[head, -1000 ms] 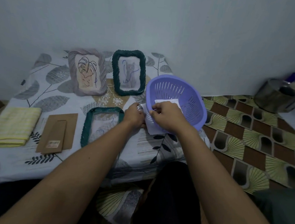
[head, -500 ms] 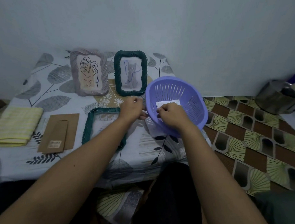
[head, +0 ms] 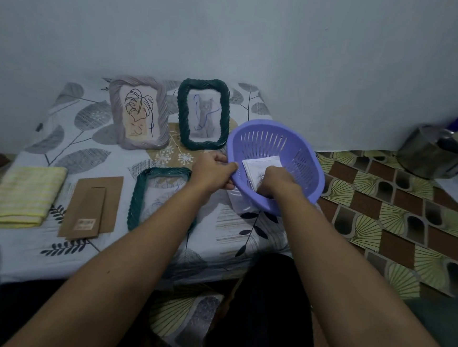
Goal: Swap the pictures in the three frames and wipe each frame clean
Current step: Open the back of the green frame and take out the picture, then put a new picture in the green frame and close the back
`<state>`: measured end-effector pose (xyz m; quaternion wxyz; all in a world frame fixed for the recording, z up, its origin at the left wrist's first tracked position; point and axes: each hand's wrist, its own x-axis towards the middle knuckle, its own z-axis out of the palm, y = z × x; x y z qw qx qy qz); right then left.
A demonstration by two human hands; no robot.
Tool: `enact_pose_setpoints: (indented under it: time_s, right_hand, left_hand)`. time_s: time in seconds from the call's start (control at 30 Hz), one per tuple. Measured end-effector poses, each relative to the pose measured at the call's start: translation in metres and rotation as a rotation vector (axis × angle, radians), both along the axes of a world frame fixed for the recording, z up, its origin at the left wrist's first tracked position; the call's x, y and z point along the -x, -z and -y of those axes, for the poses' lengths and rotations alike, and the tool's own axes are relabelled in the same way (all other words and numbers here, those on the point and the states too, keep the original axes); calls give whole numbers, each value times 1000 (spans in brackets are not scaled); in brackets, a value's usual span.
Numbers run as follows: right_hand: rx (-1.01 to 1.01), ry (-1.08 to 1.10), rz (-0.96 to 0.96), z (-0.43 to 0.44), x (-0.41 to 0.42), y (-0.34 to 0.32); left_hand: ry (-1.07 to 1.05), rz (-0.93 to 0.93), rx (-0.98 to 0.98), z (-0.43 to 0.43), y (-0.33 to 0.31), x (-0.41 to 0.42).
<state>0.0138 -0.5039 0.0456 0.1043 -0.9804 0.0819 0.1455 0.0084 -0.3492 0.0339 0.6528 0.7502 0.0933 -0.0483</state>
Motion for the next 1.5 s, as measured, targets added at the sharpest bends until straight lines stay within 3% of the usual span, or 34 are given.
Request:
enact_pose_setpoints:
  time_s: [0.53,0.73,1.1,1.27,1.4,1.5]
  right_hand:
    - [-105,72,232,-2,-4,0]
    - [-37,22,517,-21,0,-7]
    - [-150,-209,762,-102,63,-38]
    - [-343,-279,684,-144,79,-17]
    - [-618,-172,563,-162,82,-5]
    - [-777,-93,522,-165,79,2]
  left_hand:
    - [-7,-15,33,-2,1,2]
    - [44,-35,88,-15,-5,9]
    - [-51,12,69,-96,8,39]
    - [-92,-45,179,-120,24,57]
    - [-119,-55,298,-136,32,66]
    - [-240,-19,224,-149,37,67]
